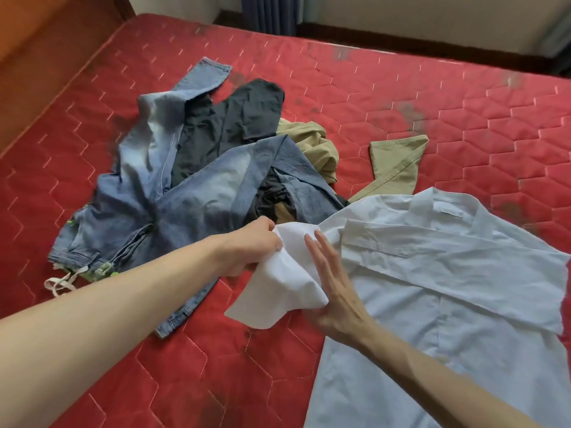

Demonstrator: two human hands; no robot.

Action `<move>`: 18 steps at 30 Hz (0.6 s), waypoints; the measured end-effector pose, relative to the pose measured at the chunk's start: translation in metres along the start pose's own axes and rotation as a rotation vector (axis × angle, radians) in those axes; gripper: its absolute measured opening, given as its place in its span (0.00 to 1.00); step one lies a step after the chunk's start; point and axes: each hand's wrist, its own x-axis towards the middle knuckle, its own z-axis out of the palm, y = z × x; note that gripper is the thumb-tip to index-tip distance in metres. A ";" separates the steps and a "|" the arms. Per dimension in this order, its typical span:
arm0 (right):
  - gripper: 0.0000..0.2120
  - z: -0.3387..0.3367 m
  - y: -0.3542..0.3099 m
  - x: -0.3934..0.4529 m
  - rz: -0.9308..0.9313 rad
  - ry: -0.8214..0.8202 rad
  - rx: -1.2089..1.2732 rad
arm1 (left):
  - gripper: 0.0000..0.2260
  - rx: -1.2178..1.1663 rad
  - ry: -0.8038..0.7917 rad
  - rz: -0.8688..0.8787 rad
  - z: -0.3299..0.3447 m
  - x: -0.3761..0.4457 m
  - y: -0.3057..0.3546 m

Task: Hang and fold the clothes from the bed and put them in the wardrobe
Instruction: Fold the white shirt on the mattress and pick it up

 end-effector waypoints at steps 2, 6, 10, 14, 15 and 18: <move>0.49 -0.007 -0.008 -0.009 -0.006 0.081 0.088 | 0.27 -0.128 0.024 0.027 0.024 0.003 0.019; 0.39 -0.028 -0.009 -0.025 -0.100 0.318 0.083 | 0.16 -0.264 -0.059 -0.074 0.065 0.013 0.048; 0.23 -0.055 0.011 -0.043 -0.013 0.468 -0.076 | 0.15 -0.466 -0.199 -0.165 0.100 0.016 0.078; 0.12 -0.092 0.045 -0.065 0.159 0.520 0.035 | 0.20 -0.648 -0.356 -0.246 0.137 0.021 0.105; 0.12 -0.102 0.055 -0.070 0.189 0.508 0.087 | 0.22 -0.668 -0.379 -0.261 0.146 0.024 0.111; 0.15 -0.129 0.079 -0.084 0.262 0.459 0.229 | 0.27 -0.646 -0.406 -0.315 0.174 0.031 0.131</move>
